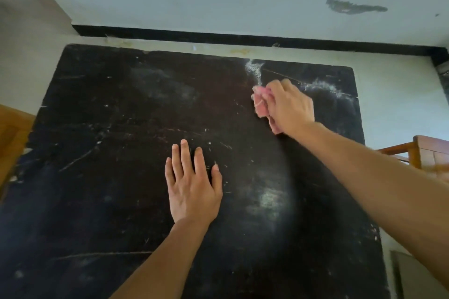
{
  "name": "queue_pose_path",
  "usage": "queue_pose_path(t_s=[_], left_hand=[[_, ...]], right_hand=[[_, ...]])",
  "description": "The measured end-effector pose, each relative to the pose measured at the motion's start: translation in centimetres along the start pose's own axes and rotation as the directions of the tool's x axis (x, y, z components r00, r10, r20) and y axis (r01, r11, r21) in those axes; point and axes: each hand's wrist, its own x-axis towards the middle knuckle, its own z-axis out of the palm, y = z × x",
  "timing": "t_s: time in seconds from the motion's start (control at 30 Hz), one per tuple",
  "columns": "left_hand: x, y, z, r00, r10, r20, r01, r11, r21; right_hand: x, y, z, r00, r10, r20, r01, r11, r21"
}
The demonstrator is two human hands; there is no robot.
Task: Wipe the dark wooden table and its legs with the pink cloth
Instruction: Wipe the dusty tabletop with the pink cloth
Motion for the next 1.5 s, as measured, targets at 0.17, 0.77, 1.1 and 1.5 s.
queue_pose_path(t_s=[0.17, 0.77, 1.1, 1.5], left_hand=[[0.1, 0.0, 0.0, 1.0, 0.001, -0.012, -0.001, 1.0, 0.009], [0.2, -0.1, -0.1, 0.999, 0.023, -0.034, -0.022, 0.999, 0.033], [0.4, -0.1, -0.1, 1.0, 0.012, -0.013, -0.011, 0.999, 0.037], [0.7, -0.3, 0.0, 1.0, 0.012, 0.005, -0.012, 1.0, 0.007]], right_hand=[[3.3, 0.5, -2.6, 0.99, 0.144, -0.008, -0.143, 0.99, 0.009], [7.0, -3.3, -0.7, 0.993, 0.114, 0.024, -0.116, 0.99, 0.075], [16.1, 1.4, -1.6, 0.888, 0.448, 0.102, -0.431, 0.889, -0.156], [-11.9, 0.5, -3.2, 0.993, -0.105, 0.055, 0.1, 0.991, 0.088]])
